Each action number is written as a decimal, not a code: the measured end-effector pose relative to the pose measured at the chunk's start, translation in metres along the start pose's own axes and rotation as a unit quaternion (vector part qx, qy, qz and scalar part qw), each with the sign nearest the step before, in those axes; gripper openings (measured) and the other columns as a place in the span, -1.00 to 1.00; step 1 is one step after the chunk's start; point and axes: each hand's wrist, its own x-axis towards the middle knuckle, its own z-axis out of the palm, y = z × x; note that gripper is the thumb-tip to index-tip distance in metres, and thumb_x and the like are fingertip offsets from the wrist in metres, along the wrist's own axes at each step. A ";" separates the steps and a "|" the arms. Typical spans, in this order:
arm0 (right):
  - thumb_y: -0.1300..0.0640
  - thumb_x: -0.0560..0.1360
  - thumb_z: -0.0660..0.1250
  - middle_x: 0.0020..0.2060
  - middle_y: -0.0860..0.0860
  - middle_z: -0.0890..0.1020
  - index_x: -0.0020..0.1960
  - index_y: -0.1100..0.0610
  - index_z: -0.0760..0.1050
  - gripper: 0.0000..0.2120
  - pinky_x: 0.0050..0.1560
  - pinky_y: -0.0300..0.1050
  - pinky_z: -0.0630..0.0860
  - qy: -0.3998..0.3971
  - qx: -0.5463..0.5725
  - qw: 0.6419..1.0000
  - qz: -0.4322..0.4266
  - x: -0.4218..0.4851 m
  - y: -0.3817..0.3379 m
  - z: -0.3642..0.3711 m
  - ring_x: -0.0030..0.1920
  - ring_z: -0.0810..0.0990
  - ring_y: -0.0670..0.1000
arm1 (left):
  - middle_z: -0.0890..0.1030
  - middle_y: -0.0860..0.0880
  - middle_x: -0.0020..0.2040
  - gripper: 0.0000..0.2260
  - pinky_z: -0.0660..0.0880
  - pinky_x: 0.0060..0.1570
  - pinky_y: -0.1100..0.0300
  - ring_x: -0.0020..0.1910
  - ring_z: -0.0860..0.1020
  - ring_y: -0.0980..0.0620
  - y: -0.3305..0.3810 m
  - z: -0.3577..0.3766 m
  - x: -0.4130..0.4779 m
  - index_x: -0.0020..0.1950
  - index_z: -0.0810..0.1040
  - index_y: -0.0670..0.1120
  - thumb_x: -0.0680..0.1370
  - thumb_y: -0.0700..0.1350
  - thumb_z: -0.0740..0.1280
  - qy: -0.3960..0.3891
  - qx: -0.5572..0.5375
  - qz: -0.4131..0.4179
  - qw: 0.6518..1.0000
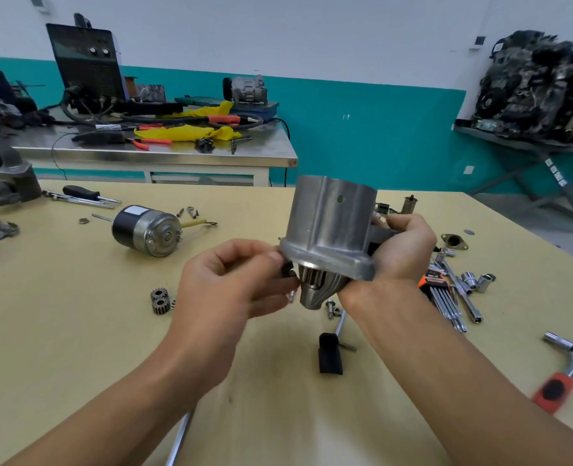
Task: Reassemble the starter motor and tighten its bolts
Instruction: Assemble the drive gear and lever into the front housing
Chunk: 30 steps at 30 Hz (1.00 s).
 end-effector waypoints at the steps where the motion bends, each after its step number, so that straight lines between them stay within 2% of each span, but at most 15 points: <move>1: 0.13 0.47 0.19 -0.49 -0.02 0.53 -0.54 0.07 0.45 -0.60 -0.32 -0.11 0.59 0.001 -0.009 1.000 -0.016 0.000 0.002 -0.002 -0.48 0.58 0.05 | 0.73 -0.15 -0.07 -0.95 0.65 -0.22 0.07 -0.12 0.72 -0.19 0.002 -0.003 0.002 -0.19 0.68 -0.05 0.42 -0.09 0.48 -0.025 -0.042 -0.030 0.998; 2: 0.15 0.48 0.18 -0.48 0.00 0.54 -0.53 0.08 0.48 -0.59 -0.36 -0.15 0.57 -0.004 -0.022 0.999 -0.032 -0.002 0.005 -0.002 -0.48 0.58 0.04 | 0.73 -0.14 0.00 -0.82 0.64 -0.15 0.02 -0.06 0.72 -0.18 0.003 -0.006 0.003 -0.08 0.68 -0.03 0.41 0.03 0.41 -0.067 -0.059 -0.048 0.995; 4: 0.18 0.46 0.16 -0.42 0.05 0.55 -0.38 0.13 0.50 -0.73 -0.37 -0.18 0.53 -0.044 -0.045 0.997 -0.047 -0.007 0.014 -0.004 -0.43 0.57 0.05 | 0.70 -0.07 0.14 -0.50 0.62 -0.02 0.04 0.07 0.69 -0.10 0.004 -0.007 0.001 0.27 0.57 0.08 0.36 0.17 0.42 -0.150 0.005 -0.033 0.988; 6: 0.19 0.38 0.18 -0.42 0.07 0.58 -0.30 0.15 0.49 -0.85 -0.40 -0.20 0.53 -0.117 -0.055 0.991 -0.041 -0.013 0.025 -0.007 -0.42 0.59 0.02 | 0.68 0.02 0.20 -0.33 0.63 0.00 0.12 0.14 0.67 -0.01 0.003 -0.004 -0.002 0.40 0.45 0.11 0.31 0.11 0.54 -0.155 0.089 0.039 0.983; 8: 0.17 0.32 0.21 -0.37 0.08 0.63 -0.30 0.14 0.53 -0.87 -0.35 -0.18 0.56 -0.211 -0.093 0.972 -0.054 -0.014 0.032 -0.010 -0.35 0.63 0.01 | 0.68 -0.01 0.22 -0.34 0.61 0.12 0.07 0.22 0.64 -0.02 0.002 -0.006 0.000 0.38 0.51 -0.03 0.32 -0.07 0.63 -0.131 0.111 0.104 0.980; 10: 0.16 0.36 0.15 -0.28 0.07 0.66 -0.25 0.13 0.57 -0.79 -0.23 -0.12 0.58 -0.291 -0.175 0.938 -0.072 -0.008 0.030 -0.011 -0.22 0.65 0.01 | 0.68 -0.05 0.22 -0.39 0.57 0.20 0.05 0.25 0.62 -0.03 0.005 -0.013 0.004 0.34 0.55 -0.14 0.31 -0.20 0.62 -0.116 0.131 0.156 0.972; 12: 0.16 0.41 0.12 -0.25 0.05 0.65 -0.18 0.11 0.59 -0.74 -0.19 -0.14 0.52 -0.342 -0.304 0.885 -0.085 0.000 0.020 -0.013 -0.18 0.62 -0.02 | 0.70 -0.02 0.13 -0.43 0.57 0.13 0.19 0.17 0.65 0.00 0.011 -0.024 0.010 0.24 0.60 -0.14 0.27 -0.14 0.66 -0.092 0.183 0.214 0.955; 15: 0.11 0.52 0.10 -0.35 0.01 0.58 -0.22 0.09 0.55 -0.72 -0.32 -0.15 0.41 -0.392 -0.437 0.809 -0.034 0.013 0.005 -0.018 -0.32 0.54 -0.05 | 0.69 0.03 0.04 -0.43 0.52 0.00 0.37 0.08 0.65 0.04 0.016 -0.033 0.015 0.16 0.60 -0.08 0.20 -0.01 0.62 -0.065 0.242 0.251 0.935; 17: 0.07 0.54 0.12 -0.38 0.07 0.51 -0.21 0.21 0.47 -0.72 -0.35 -0.07 0.36 -0.398 -0.487 0.777 -0.019 0.017 0.000 -0.022 -0.37 0.47 0.01 | 0.68 0.04 0.04 -0.44 0.52 -0.01 0.37 0.06 0.65 0.07 0.014 -0.036 0.017 0.16 0.59 -0.06 0.19 -0.02 0.61 -0.064 0.244 0.249 0.935; 20: 0.11 0.53 0.15 -0.36 0.09 0.47 -0.16 0.25 0.46 -0.76 -0.37 -0.11 0.34 -0.412 -0.476 0.777 -0.014 0.020 -0.001 -0.024 -0.37 0.43 0.01 | 0.68 0.01 0.04 -0.45 0.52 0.00 0.34 0.04 0.66 0.07 0.010 -0.035 0.018 0.15 0.58 -0.09 0.21 -0.06 0.61 -0.077 0.235 0.241 0.938; 22: 0.13 0.51 0.16 -0.35 0.11 0.43 -0.14 0.35 0.42 -0.74 -0.36 -0.12 0.31 -0.416 -0.468 0.780 -0.014 0.021 -0.001 -0.023 -0.37 0.39 0.00 | 0.69 0.00 0.04 -0.45 0.53 0.01 0.34 0.03 0.66 0.09 0.007 -0.036 0.019 0.15 0.58 -0.10 0.21 -0.13 0.64 -0.085 0.236 0.238 0.938; 25: 0.21 0.48 0.13 -0.37 0.08 0.41 -0.08 0.48 0.38 -0.72 -0.39 -0.14 0.25 -0.416 -0.469 0.779 -0.012 0.022 0.002 -0.024 -0.39 0.34 -0.02 | 0.65 0.01 0.15 -0.30 0.50 0.12 0.33 0.17 0.62 0.10 0.005 -0.039 0.020 0.30 0.51 -0.13 0.19 -0.16 0.65 -0.078 0.253 0.227 0.937; 27: 0.21 0.47 0.14 -0.38 0.07 0.42 -0.09 0.46 0.39 -0.73 -0.38 -0.14 0.25 -0.410 -0.456 0.790 0.005 0.022 0.003 -0.025 -0.39 0.35 -0.02 | 0.62 0.06 0.22 -0.17 0.44 0.17 0.40 0.25 0.57 0.13 0.005 -0.040 0.020 0.40 0.44 -0.15 0.17 -0.13 0.66 -0.075 0.255 0.232 0.936; 30: 0.19 0.46 0.16 -0.36 0.10 0.44 -0.11 0.29 0.45 -0.82 -0.38 -0.18 0.31 -0.411 -0.404 0.816 0.045 0.020 0.004 -0.024 -0.40 0.39 -0.02 | 0.66 0.06 0.15 -0.26 0.47 0.09 0.42 0.17 0.62 0.12 0.008 -0.040 0.019 0.32 0.51 -0.13 0.18 -0.10 0.66 -0.082 0.241 0.242 0.936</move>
